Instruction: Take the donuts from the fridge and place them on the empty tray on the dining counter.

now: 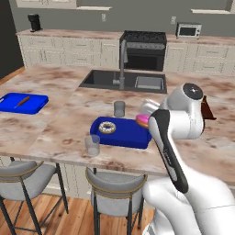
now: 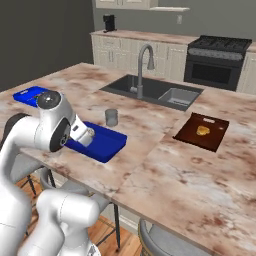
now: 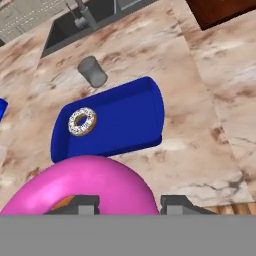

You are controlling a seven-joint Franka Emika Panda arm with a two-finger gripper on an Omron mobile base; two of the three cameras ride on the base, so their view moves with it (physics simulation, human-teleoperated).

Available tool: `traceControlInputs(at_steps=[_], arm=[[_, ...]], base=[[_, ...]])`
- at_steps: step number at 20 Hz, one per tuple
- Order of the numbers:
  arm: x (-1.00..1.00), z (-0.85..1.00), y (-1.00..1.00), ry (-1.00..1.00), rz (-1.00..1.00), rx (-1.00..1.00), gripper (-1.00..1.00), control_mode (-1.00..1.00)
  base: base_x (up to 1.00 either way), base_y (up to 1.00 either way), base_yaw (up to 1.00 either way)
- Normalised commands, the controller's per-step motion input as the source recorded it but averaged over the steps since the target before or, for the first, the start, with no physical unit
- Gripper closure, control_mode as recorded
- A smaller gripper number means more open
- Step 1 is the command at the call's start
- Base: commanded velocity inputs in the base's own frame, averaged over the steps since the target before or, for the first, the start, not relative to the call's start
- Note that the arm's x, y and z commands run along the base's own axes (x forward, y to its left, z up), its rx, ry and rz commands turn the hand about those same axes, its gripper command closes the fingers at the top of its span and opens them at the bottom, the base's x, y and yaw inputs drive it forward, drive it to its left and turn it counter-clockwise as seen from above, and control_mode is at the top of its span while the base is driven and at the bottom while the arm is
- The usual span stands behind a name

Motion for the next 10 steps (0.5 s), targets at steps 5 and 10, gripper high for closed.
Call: traceControlInputs(at_steps=[5, 10], arm=[[1.0, -0.65, -0.01, 0.06, 0.0, -0.04, 1.0, -1.0], [0.85, -0.53, -0.14, 0.07, 0.0, -0.04, 1.0, -1.0]], base=[[0.0, 0.0, 0.0], [0.0, 0.0, 0.0]])
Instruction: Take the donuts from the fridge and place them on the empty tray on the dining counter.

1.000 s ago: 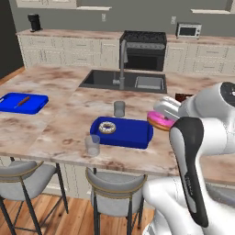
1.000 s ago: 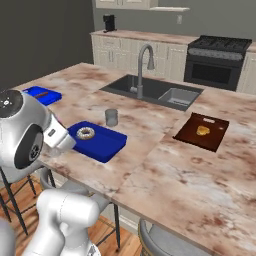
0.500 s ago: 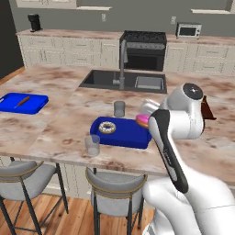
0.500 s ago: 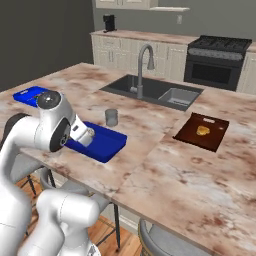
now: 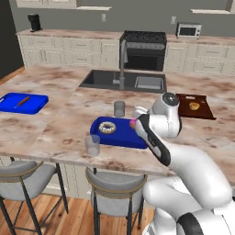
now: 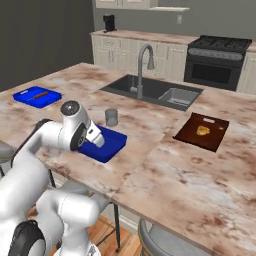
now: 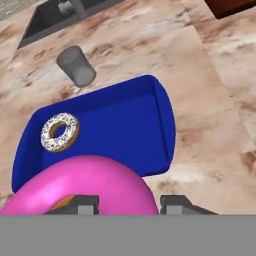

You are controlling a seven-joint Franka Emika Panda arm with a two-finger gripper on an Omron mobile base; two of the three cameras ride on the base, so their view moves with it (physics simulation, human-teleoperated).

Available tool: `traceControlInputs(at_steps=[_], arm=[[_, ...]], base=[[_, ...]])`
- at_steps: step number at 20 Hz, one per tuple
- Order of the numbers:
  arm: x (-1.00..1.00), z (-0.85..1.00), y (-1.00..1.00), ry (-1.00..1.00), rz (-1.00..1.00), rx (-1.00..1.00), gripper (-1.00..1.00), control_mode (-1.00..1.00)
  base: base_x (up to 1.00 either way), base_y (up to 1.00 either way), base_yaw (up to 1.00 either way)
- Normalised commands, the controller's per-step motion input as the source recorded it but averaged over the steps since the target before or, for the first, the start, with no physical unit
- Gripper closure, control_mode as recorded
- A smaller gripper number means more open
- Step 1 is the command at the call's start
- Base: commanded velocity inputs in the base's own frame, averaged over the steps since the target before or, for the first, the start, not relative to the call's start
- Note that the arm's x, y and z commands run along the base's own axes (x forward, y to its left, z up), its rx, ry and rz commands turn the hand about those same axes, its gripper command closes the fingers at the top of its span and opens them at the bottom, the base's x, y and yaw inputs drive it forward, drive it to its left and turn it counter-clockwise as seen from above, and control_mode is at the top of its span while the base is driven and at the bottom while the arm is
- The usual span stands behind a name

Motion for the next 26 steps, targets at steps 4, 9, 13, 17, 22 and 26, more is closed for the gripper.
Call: traceControlInputs(at_steps=[4, 9, 13, 17, 22, 26], arm=[[0.58, -0.46, -0.21, 0.1, 0.0, 0.0, 1.0, -1.0], [0.39, -0.35, -0.01, 0.2, 0.0, 0.0, 1.0, -1.0], [0.49, -0.39, 0.0, 0.22, 0.0, 0.0, 1.0, -1.0], [0.4, -0.3, 0.0, 0.17, 0.0, 0.0, 1.0, -1.0], [0.27, -0.3, 0.0, 0.07, 0.0, -0.01, 1.0, -1.0], [0.06, -0.4, 0.0, 0.06, 0.0, -0.04, 1.0, -1.0]], base=[[0.0, 0.0, 0.0], [0.0, 0.0, 0.0], [0.0, 0.0, 0.0], [0.0, 0.0, 0.0], [0.0, 0.0, 0.0], [0.0, 0.0, 0.0]])
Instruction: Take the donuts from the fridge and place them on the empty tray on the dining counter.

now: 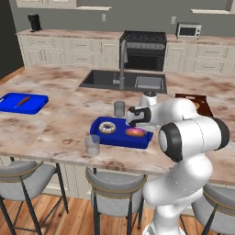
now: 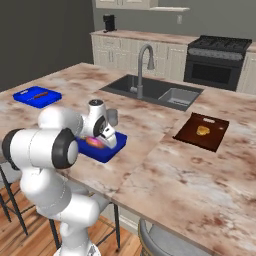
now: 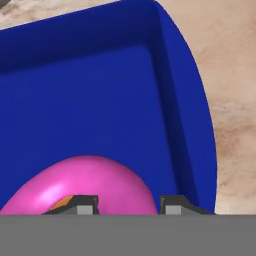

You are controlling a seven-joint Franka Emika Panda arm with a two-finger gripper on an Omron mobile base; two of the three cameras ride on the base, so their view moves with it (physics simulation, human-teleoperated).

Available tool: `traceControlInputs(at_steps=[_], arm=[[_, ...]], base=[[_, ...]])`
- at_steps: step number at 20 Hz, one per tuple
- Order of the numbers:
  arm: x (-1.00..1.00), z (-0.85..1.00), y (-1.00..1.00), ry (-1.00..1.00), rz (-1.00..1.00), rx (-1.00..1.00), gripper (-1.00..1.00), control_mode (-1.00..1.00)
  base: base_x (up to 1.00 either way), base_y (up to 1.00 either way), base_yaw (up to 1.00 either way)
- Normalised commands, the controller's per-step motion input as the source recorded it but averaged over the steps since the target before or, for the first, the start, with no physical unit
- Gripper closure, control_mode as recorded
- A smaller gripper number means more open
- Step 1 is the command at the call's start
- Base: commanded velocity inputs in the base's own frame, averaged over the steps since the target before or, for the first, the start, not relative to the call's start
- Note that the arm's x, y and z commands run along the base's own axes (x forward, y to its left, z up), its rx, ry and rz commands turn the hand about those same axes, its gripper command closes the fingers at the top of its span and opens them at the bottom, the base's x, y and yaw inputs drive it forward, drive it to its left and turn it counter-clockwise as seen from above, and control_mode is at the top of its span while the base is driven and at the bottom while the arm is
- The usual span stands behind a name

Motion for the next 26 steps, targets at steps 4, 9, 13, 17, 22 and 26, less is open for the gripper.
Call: traceControlInputs(at_steps=[4, 9, 13, 17, 22, 26], arm=[[0.21, -0.42, 0.0, 0.06, 0.0, -0.04, 1.0, -1.0], [0.34, -0.24, 0.0, 0.0, 0.0, -0.03, 1.0, -1.0], [0.33, -0.1, 0.0, 0.0, -0.02, -0.02, 1.0, -1.0], [0.36, -0.12, 0.0, 0.0, -0.02, 0.0, 1.0, -1.0], [0.22, -0.37, 0.0, 0.0, -0.01, 0.0, 1.0, -1.0], [0.01, -0.4, 0.13, 0.0, -0.02, 0.0, -1.0, -1.0]], base=[[0.0, 0.0, 0.0], [0.0, 0.0, 0.0], [0.0, 0.0, 0.0], [0.0, 0.0, 0.0], [0.0, 0.0, 0.0], [0.0, 0.0, 0.0]])
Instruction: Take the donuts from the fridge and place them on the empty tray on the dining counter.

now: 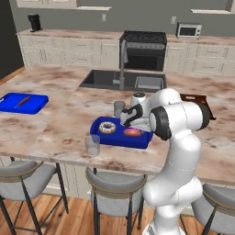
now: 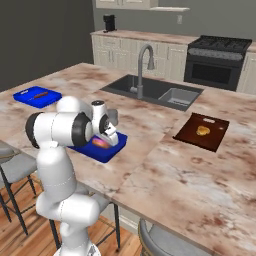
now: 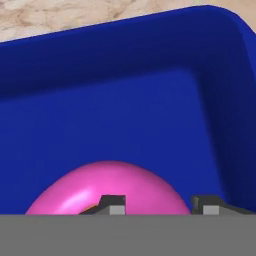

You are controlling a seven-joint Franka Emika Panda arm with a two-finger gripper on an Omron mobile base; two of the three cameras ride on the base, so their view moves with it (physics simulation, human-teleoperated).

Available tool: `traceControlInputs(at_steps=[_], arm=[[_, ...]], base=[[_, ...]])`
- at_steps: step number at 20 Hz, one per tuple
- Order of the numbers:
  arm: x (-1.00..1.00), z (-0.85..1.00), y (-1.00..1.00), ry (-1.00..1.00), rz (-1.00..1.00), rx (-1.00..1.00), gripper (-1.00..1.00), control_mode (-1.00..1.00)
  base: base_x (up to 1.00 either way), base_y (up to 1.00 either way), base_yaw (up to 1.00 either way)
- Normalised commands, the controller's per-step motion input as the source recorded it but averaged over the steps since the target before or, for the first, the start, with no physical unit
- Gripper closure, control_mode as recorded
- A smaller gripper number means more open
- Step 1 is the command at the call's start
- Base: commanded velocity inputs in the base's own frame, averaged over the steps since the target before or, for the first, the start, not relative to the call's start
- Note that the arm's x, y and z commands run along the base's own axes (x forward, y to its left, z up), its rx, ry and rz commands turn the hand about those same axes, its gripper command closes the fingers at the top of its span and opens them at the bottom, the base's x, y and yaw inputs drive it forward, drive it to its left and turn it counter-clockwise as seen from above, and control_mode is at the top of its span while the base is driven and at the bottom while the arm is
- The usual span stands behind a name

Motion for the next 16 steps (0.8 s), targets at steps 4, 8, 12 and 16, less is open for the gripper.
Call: traceControlInputs(at_steps=[4, 8, 12, 16], arm=[[0.01, 0.08, 0.0, 0.0, 0.01, 0.0, -1.0, -1.0], [-0.01, 0.23, 0.0, -0.04, 0.0, 0.0, -1.0, -1.0], [-0.06, 0.65, -0.06, -0.08, 0.0, 0.0, -1.0, -1.0], [-0.35, 1.0, -0.12, 0.01, 0.04, 0.0, -1.0, -1.0]], base=[[0.0, 0.0, 0.0], [0.0, 0.0, 0.0], [0.0, 0.0, 0.0], [0.0, 0.0, 0.0]])
